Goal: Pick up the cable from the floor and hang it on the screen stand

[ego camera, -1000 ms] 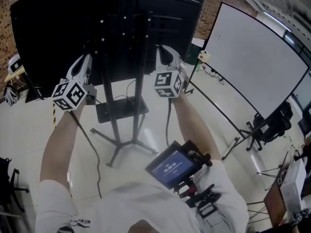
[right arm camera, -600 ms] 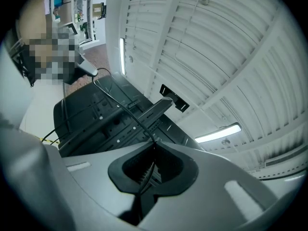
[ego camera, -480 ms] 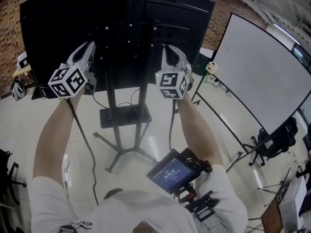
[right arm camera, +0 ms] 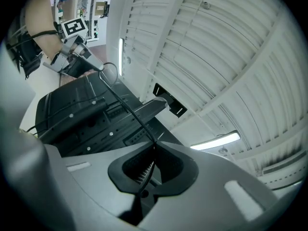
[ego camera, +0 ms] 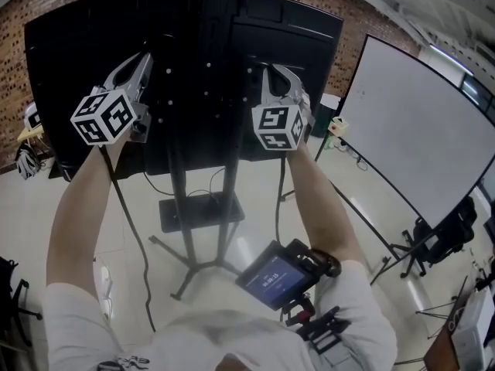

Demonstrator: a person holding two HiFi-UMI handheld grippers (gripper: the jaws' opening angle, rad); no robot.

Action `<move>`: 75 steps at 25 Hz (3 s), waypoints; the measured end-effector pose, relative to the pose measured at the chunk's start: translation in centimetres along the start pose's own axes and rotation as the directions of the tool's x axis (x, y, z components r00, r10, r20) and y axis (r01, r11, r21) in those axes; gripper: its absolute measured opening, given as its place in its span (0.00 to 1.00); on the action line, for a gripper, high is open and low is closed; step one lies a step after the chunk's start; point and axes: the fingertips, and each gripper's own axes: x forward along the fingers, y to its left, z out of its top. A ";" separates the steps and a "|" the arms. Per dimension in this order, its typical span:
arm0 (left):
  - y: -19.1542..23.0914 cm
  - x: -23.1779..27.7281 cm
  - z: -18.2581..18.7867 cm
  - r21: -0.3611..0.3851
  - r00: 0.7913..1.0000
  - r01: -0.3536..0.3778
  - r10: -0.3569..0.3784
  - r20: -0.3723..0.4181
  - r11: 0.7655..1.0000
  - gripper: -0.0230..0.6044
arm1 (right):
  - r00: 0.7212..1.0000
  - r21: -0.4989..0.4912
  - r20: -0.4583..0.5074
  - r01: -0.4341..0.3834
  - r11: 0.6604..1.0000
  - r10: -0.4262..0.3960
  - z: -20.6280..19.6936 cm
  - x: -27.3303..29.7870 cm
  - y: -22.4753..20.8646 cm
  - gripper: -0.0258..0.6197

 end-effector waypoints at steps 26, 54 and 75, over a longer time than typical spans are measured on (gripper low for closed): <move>6.7 9.1 -3.0 0.127 0.993 -0.058 0.070 -0.095 0.990 0.07 | 0.992 0.079 -0.001 -0.125 0.989 0.126 -2.5 12.6 0.1 0.09; 11.7 4.3 -2.2 0.181 0.967 -0.213 0.234 -0.100 0.960 0.07 | 0.938 -0.115 -0.073 -0.347 0.931 0.340 0.7 14.8 6.7 0.13; 11.3 1.2 -4.6 0.237 0.948 -0.286 0.310 -0.067 0.928 0.07 | 0.983 -0.477 -0.094 -0.182 0.860 0.156 -0.8 13.3 9.0 0.17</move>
